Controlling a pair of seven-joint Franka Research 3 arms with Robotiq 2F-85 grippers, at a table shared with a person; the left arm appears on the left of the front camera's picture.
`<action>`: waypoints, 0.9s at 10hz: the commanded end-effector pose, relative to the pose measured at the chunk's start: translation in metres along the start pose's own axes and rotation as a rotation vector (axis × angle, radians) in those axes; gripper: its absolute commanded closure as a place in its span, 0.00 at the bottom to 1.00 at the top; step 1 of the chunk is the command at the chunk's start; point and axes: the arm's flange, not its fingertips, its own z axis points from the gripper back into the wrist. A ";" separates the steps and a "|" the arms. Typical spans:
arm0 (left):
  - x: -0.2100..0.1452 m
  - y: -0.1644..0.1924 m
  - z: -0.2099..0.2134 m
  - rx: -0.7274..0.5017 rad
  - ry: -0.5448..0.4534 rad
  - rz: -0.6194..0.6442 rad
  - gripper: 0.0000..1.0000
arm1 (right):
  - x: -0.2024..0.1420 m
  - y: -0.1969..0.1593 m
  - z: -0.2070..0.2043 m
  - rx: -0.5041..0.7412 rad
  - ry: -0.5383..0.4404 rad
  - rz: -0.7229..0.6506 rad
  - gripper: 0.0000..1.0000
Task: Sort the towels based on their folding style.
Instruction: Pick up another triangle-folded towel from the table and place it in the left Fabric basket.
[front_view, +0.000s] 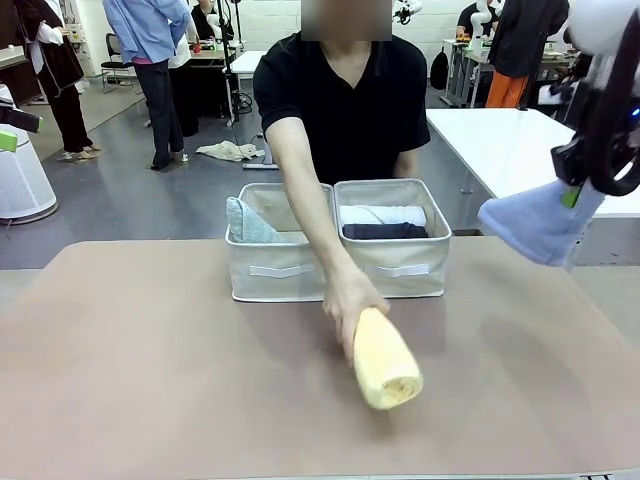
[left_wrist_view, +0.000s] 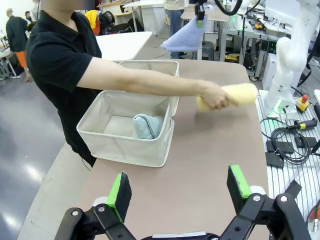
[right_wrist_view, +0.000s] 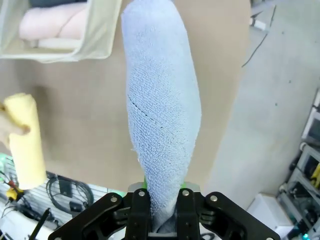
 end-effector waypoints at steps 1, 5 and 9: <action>0.000 -0.001 0.001 -0.003 -0.012 -0.004 0.00 | -0.027 0.021 0.021 -0.046 -0.063 0.041 0.85; 0.000 -0.001 0.001 -0.003 -0.012 -0.004 0.00 | -0.051 -0.009 0.032 -0.169 -0.053 -0.093 0.85; 0.000 -0.001 0.001 -0.003 -0.012 -0.004 0.00 | -0.160 -0.111 0.034 -0.085 -0.165 -0.253 0.85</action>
